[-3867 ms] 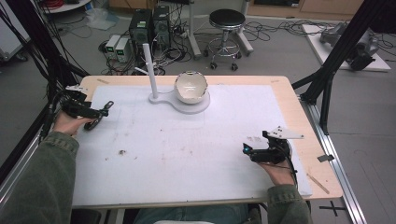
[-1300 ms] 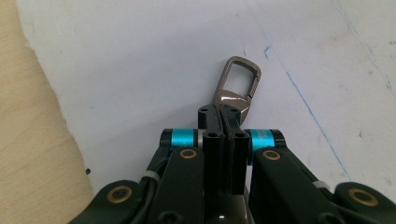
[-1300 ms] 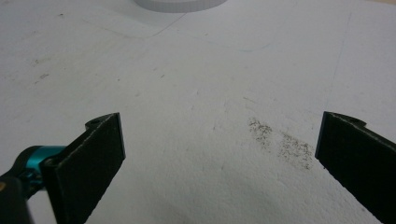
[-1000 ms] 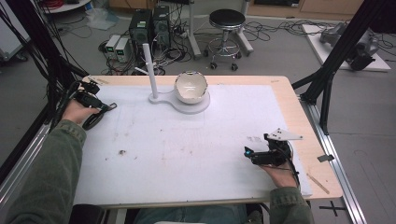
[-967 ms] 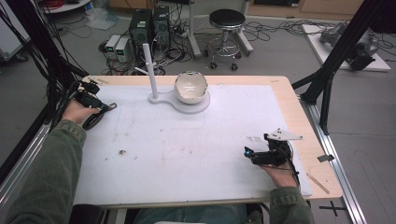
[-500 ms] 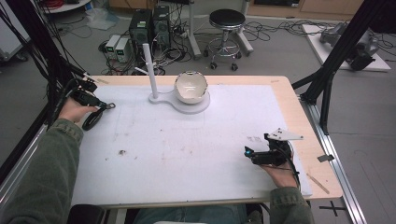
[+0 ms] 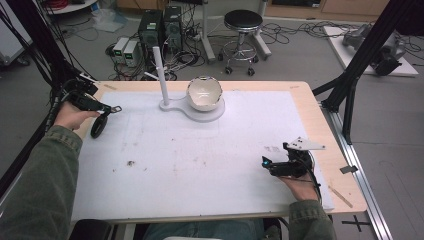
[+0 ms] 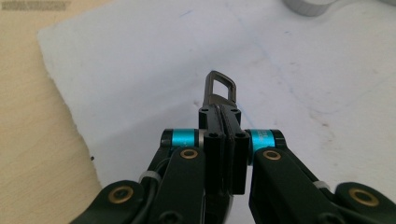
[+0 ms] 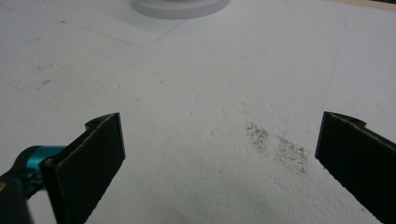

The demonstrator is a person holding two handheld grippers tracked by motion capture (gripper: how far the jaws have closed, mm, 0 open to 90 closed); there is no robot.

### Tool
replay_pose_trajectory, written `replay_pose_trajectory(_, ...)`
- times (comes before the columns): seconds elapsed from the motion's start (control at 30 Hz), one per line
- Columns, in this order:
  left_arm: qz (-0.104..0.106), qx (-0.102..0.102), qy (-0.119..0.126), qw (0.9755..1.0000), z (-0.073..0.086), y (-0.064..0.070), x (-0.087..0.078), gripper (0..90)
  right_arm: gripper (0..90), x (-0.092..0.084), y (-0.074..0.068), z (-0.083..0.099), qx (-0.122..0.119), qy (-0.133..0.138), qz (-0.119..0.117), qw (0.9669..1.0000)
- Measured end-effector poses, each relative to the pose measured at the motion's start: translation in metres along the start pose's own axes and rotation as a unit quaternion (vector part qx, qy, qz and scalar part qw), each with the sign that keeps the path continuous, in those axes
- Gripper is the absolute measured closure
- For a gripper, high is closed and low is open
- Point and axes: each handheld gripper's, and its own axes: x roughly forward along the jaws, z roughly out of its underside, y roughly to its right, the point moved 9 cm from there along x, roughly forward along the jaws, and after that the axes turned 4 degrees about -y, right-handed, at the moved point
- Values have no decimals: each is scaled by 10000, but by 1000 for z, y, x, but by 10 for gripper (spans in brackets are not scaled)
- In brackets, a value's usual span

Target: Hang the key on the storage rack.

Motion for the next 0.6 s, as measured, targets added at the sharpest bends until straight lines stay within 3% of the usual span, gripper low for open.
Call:
replay_pose_trajectory(0.1, 70, 61, 136, 9999, -3, 6, -11, 880, 4, 0, 0, -1, -4, 4, -7, 10000)
replay_pose_trajectory(0.23, 186, -22, 302, 9994, -5, 9, -24, 879, 4, -1, -1, -2, -13, 50, 8, 10000)
replay_pose_trajectory(0.37, 197, -70, 313, 9993, -3, 10, -30, 880, 4, -1, 0, -3, -18, 86, 12, 10000)
replay_pose_trajectory(0.6, 193, 84, 365, 9991, -12, 23, -44, 880, 4, 0, 0, -3, 8, 68, 2, 10000)
